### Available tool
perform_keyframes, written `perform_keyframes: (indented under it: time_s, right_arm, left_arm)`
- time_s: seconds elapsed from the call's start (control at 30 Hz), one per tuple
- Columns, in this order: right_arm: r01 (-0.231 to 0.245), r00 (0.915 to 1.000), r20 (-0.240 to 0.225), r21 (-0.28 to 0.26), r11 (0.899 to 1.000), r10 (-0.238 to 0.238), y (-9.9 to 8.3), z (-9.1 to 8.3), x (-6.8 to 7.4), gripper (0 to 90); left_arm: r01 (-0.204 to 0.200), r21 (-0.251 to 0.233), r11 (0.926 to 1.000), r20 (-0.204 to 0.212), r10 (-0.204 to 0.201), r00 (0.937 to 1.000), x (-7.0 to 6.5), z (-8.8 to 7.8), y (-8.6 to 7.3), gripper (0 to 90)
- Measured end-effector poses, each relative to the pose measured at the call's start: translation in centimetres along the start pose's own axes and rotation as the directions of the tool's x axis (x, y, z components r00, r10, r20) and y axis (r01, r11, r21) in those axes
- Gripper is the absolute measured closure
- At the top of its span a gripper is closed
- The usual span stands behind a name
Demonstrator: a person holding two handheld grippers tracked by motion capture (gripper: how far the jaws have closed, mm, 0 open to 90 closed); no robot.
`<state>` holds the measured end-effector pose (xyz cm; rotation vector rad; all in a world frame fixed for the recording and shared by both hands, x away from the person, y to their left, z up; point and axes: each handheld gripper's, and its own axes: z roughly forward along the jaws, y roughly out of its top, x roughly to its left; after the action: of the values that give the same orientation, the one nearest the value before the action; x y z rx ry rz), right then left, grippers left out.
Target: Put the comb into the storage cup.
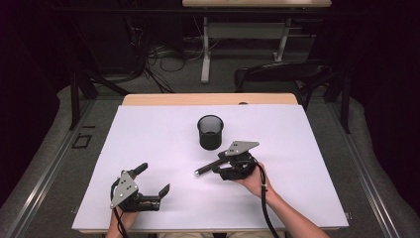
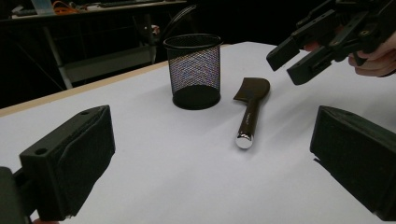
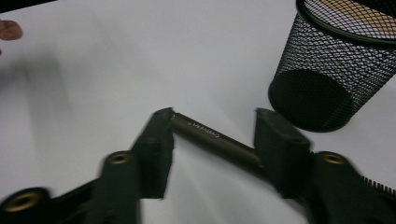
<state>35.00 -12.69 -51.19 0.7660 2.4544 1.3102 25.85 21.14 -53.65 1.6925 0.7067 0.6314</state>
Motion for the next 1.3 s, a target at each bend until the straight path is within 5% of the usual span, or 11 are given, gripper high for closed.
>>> perform_keyframes:
  time_s: [0.2, 0.7, 1.3]
  right_arm:
    - [0.015, 0.9998, 0.009, 0.031, 0.999, -0.016, 0.4, 1.1, -0.3, 90.0]
    - [0.057, 0.9967, 0.052, 0.102, 0.993, -0.063, 1.9, 4.2, 0.9, 90.0]
    - [0.081, 0.9953, 0.038, 0.183, 0.98, -0.09, 2.0, 7.0, 1.6, 90.0]
  left_arm:
    - [0.002, 0.005, 1.0, 0.003, -0.002, 1.0, 0.0, 0.0, 0.0, 0.1]
    - [0.002, 0.005, 1.0, 0.0, -0.002, 1.0, 0.0, 0.0, 0.0, 0.2]
    - [0.001, 0.004, 1.0, 0.0, -0.001, 1.0, 0.0, 0.0, 0.0, 0.2]
